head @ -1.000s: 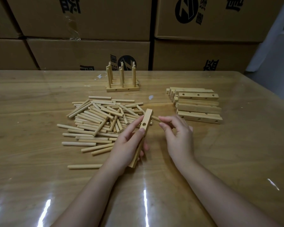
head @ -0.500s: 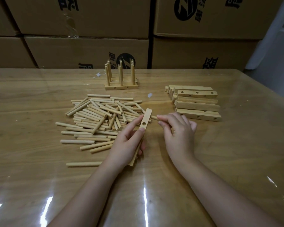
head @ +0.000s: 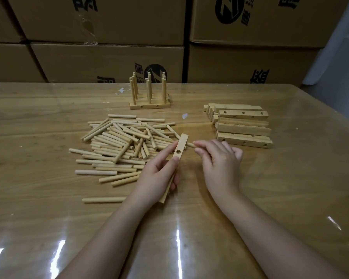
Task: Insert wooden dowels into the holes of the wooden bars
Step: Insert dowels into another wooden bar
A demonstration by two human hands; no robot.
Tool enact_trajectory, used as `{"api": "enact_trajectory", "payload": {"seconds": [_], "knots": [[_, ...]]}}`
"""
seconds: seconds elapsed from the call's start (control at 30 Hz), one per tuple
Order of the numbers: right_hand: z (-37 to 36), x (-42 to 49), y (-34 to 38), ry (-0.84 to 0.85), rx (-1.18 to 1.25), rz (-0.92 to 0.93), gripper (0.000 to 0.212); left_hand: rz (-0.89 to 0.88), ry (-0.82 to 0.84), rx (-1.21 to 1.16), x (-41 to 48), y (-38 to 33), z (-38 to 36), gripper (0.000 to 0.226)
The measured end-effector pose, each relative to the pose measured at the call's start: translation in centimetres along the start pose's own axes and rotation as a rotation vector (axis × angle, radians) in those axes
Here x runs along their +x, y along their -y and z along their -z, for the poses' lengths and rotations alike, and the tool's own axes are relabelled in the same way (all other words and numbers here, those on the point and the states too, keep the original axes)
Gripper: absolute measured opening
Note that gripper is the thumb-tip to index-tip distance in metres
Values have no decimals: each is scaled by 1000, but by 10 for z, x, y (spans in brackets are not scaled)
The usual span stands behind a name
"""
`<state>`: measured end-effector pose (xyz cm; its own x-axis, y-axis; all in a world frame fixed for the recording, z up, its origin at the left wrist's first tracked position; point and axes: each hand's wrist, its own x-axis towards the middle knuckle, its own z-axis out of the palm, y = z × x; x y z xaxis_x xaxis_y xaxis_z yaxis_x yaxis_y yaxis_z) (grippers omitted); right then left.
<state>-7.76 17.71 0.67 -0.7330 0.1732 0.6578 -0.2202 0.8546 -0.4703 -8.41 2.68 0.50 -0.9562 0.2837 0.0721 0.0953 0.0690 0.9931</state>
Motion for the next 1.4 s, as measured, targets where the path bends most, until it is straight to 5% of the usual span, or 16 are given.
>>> {"api": "enact_trajectory", "payload": {"seconds": [0.83,1.4], "knots": [[2,4,-4,159,-46,21,17,-1,39,-4,1,8,4,38],[2,5,0,97,-81,39,16,80,-3,-108,3,2,5,35]]}}
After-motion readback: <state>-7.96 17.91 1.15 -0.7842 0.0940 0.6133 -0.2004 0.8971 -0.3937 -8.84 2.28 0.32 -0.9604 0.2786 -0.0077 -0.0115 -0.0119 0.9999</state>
